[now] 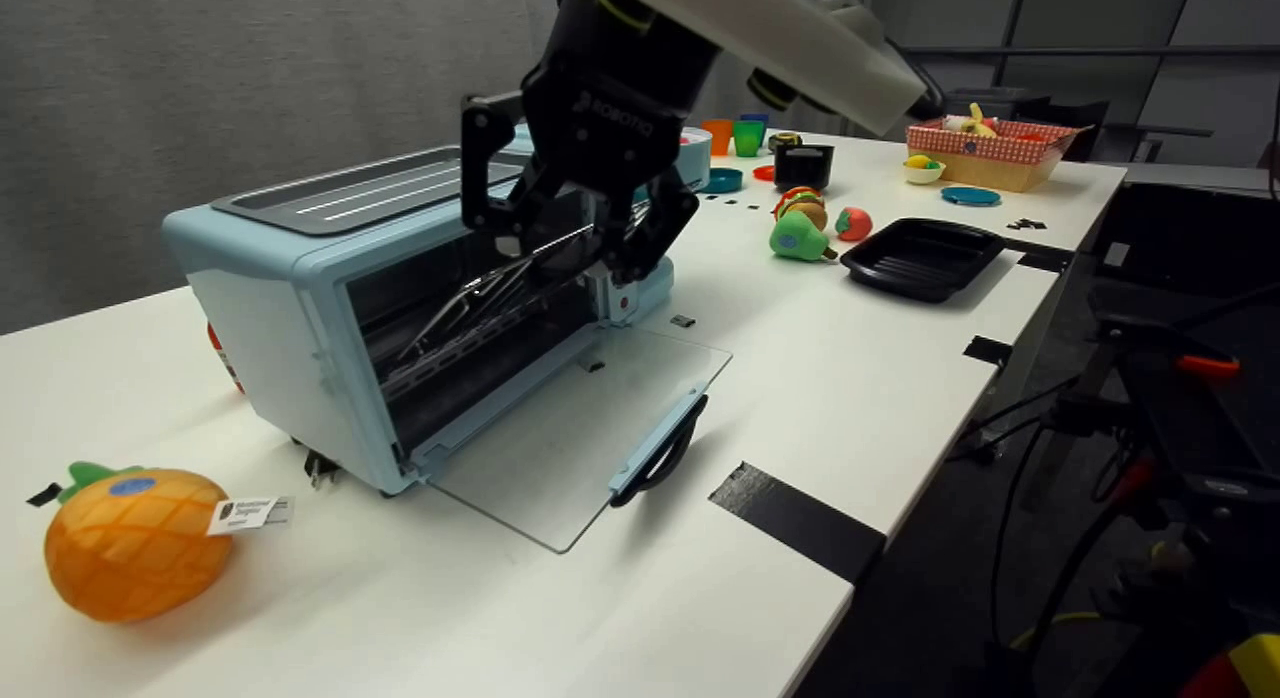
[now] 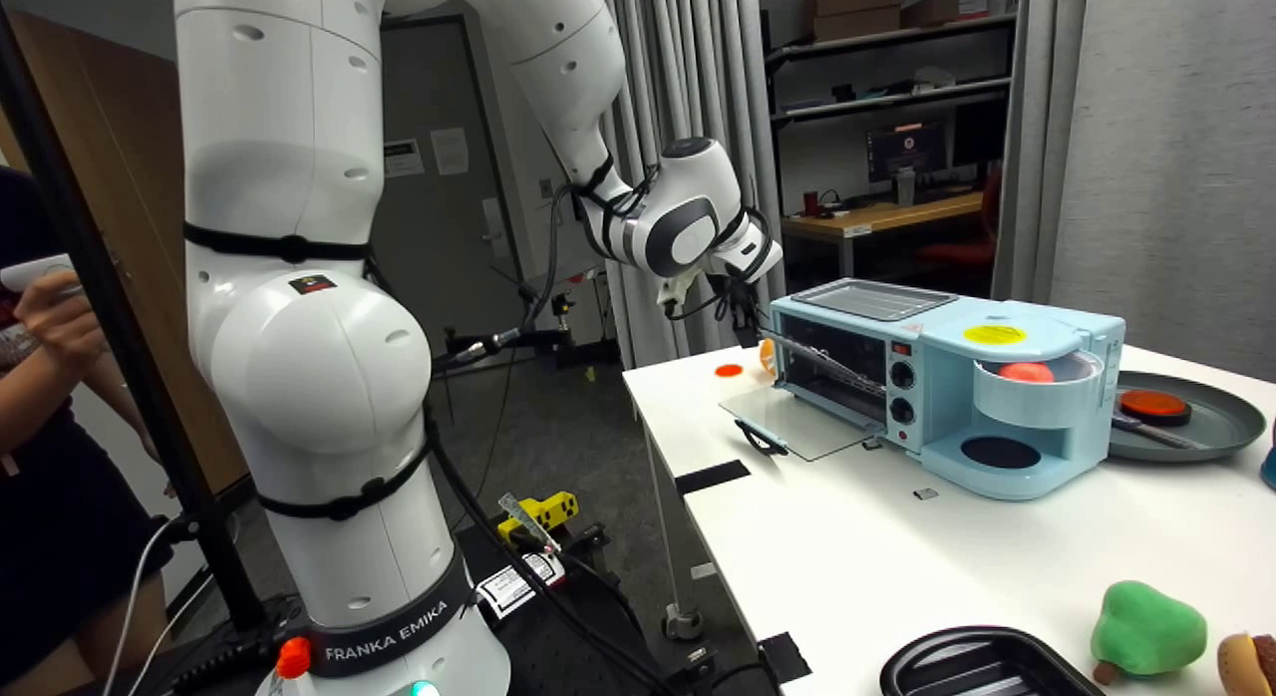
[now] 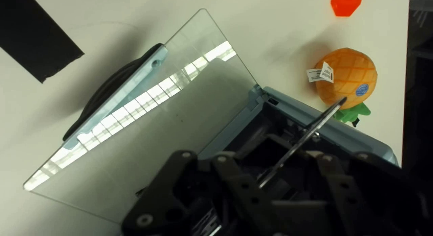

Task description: Place the oven rack inside the toaster oven

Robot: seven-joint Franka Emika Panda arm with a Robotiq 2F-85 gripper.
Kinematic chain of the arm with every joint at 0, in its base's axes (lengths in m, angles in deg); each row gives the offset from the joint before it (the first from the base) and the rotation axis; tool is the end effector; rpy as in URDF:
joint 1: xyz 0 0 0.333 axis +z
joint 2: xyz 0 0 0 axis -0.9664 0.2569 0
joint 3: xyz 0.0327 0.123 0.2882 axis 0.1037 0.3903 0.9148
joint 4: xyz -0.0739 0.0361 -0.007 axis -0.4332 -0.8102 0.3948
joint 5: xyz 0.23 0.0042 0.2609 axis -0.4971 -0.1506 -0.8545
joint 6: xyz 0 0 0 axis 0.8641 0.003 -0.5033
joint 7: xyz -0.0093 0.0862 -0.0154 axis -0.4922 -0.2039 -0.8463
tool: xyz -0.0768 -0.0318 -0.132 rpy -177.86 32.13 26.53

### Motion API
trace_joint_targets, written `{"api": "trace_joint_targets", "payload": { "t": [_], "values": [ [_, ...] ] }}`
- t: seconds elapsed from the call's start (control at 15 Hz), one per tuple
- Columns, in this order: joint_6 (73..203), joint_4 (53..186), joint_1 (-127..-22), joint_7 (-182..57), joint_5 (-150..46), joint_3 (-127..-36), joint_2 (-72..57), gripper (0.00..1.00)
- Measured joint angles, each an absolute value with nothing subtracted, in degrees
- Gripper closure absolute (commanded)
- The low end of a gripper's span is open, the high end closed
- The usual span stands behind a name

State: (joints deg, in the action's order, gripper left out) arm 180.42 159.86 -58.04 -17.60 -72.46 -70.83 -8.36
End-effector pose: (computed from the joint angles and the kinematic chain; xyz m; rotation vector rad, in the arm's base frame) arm 0.5213 0.2058 0.2740 -2.5157 1.0127 -0.4470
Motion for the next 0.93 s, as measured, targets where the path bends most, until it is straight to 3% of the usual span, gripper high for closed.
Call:
{"api": "trace_joint_targets", "payload": {
  "t": [0.93],
  "values": [
    [182.1,158.1,-59.4,-20.1,-73.0,-69.8,-7.7,0.98]
  ]
}}
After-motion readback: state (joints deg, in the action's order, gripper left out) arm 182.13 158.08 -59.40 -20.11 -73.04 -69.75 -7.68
